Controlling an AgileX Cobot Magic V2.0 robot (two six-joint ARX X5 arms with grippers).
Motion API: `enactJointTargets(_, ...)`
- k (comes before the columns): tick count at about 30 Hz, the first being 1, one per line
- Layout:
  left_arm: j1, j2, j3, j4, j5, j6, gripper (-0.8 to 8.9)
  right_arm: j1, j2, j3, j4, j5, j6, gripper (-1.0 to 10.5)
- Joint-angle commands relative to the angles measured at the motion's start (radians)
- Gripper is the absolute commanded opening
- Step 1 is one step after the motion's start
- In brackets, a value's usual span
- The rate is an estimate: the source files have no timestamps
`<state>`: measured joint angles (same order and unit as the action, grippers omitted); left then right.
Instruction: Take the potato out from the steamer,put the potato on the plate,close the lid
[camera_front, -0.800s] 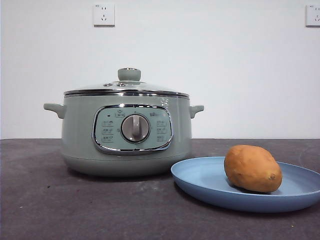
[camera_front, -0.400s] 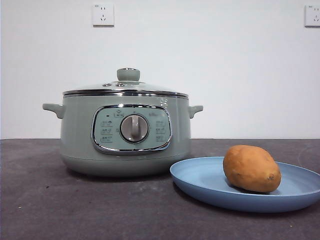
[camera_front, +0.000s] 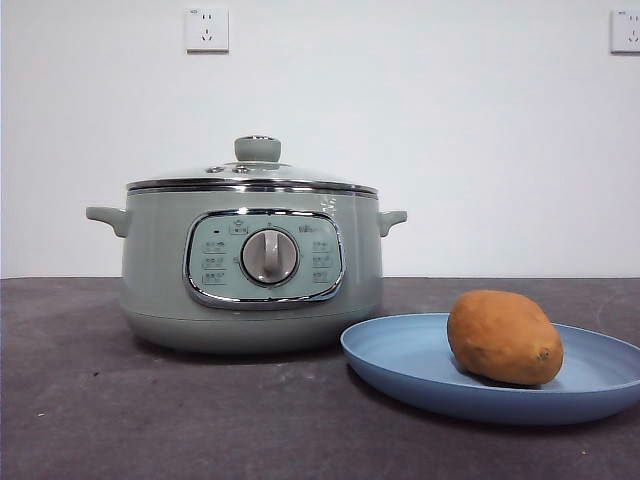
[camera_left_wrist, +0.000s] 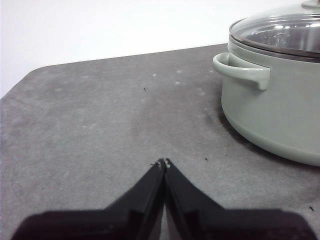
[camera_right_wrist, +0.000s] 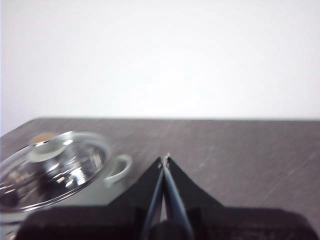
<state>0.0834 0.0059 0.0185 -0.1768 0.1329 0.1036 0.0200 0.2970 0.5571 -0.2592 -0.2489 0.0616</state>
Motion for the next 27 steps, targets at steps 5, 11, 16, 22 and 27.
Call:
enactJointTargets(5, 0.004, -0.004, -0.015, 0.000, -0.001, -0.007, -0.03, -0.020, -0.137, -0.285, 0.174, 0.133, 0.002, 0.0)
enactJointTargets(11, 0.004, -0.004, -0.015, 0.000, -0.001, -0.007, -0.03, -0.020, -0.240, -0.438, 0.192, 0.178, 0.020, 0.0)
enactJointTargets(16, 0.004, -0.004, -0.015, 0.000, -0.001, -0.007, -0.03, -0.020, -0.285, -0.504, 0.191, 0.177, 0.027, 0.0)
enactJointTargets(22, 0.004, -0.004, -0.015, 0.000, -0.001, -0.007, -0.03, -0.020, -0.296, -0.550, 0.188, 0.177, 0.029, 0.0)
enactJointTargets(27, 0.004, -0.004, -0.015, 0.000, -0.001, -0.007, -0.03, -0.020, -0.296, -0.550, 0.123, 0.177, 0.027, 0.0)
